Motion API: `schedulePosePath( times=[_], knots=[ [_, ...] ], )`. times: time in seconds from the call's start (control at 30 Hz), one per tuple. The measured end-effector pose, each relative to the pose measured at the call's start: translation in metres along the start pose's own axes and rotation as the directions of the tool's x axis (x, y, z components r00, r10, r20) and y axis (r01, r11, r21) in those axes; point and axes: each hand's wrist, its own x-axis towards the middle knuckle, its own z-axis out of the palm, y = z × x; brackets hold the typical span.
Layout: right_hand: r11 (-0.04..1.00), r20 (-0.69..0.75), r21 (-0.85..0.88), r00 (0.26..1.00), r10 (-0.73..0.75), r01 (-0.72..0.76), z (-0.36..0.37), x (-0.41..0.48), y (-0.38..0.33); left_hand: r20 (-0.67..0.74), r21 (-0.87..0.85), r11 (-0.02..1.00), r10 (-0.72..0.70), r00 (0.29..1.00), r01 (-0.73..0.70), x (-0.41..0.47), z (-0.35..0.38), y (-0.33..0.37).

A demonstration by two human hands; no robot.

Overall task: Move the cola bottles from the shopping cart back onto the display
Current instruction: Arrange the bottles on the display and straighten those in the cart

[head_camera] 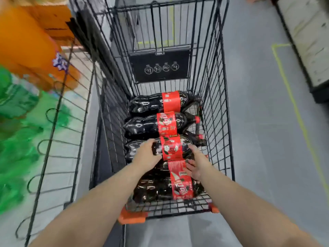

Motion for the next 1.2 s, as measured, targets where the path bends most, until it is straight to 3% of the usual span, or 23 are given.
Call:
schedulePosePath(
  times=[0.17, 0.3, 0.37, 0.53, 0.6, 0.73, 0.87, 1.0, 1.07, 1.2],
  knots=[
    [0.992, -0.073, 0.093, 0.993, 0.088, -0.081, 0.031, 0.03, -0.019, 0.113, 0.253, 0.959, 0.103, 0.988, -0.129, 0.045, -0.007, 0.001],
    [0.981, -0.107, 0.173, 0.988, 0.111, -0.092, 0.016, 0.142, 0.004, 0.14, 0.358, 0.92, 0.115, 0.983, -0.159, 0.061, -0.004, -0.004],
    [0.982, -0.118, 0.181, 0.99, 0.079, -0.057, 0.025, 0.118, -0.002, 0.168, 0.395, 0.901, 0.119, 0.978, -0.178, 0.068, -0.006, -0.006],
    [0.963, -0.32, 0.213, 0.943, -0.09, 0.165, 0.046, 0.049, -0.015, 0.254, 0.494, 0.835, 0.127, 0.959, -0.241, 0.081, -0.007, -0.004],
    [0.95, -0.388, 0.115, 0.894, -0.226, 0.29, 0.051, 0.029, -0.015, 0.258, 0.44, 0.861, 0.151, 0.954, -0.256, 0.08, -0.008, -0.004],
    [0.871, -0.39, -0.071, 0.79, -0.473, 0.486, 0.06, -0.007, -0.006, 0.251, 0.345, 0.895, 0.203, 0.947, -0.283, 0.07, -0.022, -0.009],
    [0.712, -0.242, -0.26, 0.67, -0.702, 0.652, 0.065, -0.046, 0.001, 0.042, 0.21, 0.942, 0.26, 0.965, -0.263, 0.042, -0.02, -0.014],
    [0.364, 0.059, -0.512, 0.454, -0.889, 0.778, 0.069, -0.097, -0.004, -0.287, -0.148, 0.96, 0.189, 0.939, -0.239, 0.0, -0.005, -0.002],
    [0.211, 0.208, -0.537, 0.37, -0.905, 0.817, 0.064, -0.122, -0.014, -0.407, -0.277, 0.93, 0.114, 0.906, -0.241, -0.031, 0.0, 0.016],
    [0.013, 0.491, -0.507, 0.301, -0.817, 0.862, 0.038, -0.167, -0.025, -0.518, -0.463, 0.862, -0.071, 0.852, -0.209, -0.092, 0.01, 0.044]
  ],
)
